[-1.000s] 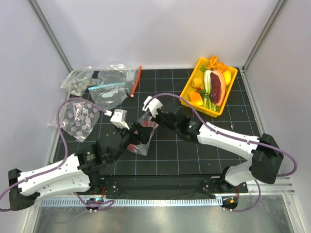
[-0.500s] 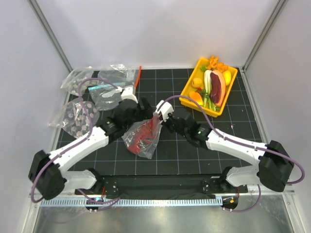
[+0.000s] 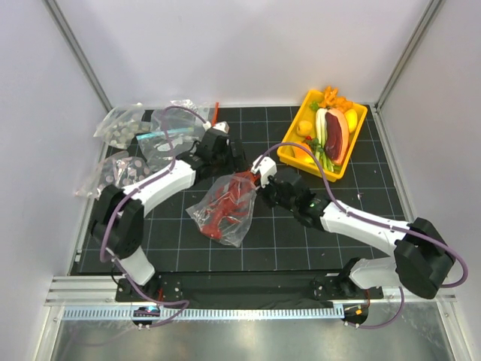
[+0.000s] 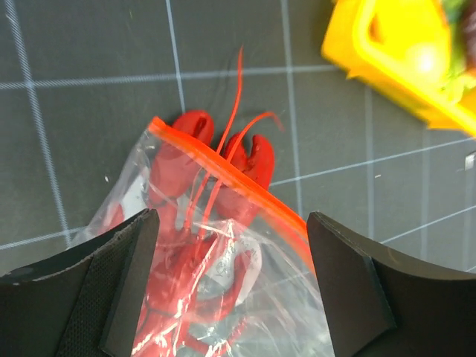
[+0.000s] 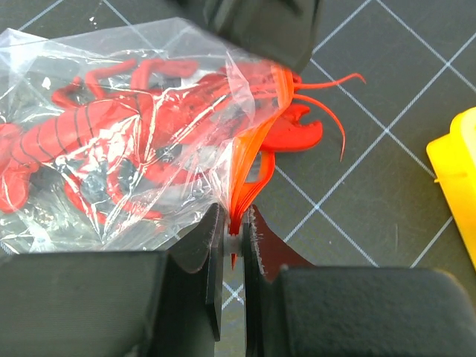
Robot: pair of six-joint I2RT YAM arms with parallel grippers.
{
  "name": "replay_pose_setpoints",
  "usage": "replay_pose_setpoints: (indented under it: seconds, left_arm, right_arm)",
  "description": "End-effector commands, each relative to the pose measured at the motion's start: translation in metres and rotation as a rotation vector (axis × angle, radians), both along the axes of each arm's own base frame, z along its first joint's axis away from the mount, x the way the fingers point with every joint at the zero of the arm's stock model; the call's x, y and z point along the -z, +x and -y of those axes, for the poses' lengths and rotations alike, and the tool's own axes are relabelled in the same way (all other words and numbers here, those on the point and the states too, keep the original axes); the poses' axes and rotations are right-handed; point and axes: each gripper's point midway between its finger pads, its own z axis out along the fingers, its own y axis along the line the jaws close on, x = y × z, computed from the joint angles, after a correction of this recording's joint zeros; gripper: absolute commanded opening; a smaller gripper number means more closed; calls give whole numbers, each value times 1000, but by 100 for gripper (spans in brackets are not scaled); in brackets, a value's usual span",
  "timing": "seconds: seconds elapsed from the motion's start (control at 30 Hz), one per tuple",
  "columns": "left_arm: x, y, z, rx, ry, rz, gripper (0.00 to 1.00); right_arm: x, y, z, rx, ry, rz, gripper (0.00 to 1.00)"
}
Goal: Place the food in the zip-top bag and seal the zipper
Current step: Place the fake lobster in the zipper food storage bag.
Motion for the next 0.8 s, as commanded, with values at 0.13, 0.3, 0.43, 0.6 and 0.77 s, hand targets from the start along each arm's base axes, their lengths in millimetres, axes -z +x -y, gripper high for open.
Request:
replay_pose_setpoints:
  seconds: [0.13, 0.3, 0.43, 0.6, 0.77]
  left_arm:
    - [43, -4, 18, 85, 44, -164, 74]
    - [68, -4, 7, 43, 95, -202, 49]
    - [73, 7, -2, 16, 77, -209, 19]
    - [56, 15, -11, -25, 80, -148, 0]
    - [5, 15, -30, -100, 44, 25, 0]
  right_arm:
    - [-16, 9, 3, 50, 107, 25, 1]
    - [-17, 9, 9, 74, 126, 29, 1]
    - [-21, 9, 12, 85, 138, 40, 1]
    - [-21, 11, 14, 95, 143, 38, 1]
    - [-22, 14, 20, 131, 149, 41, 1]
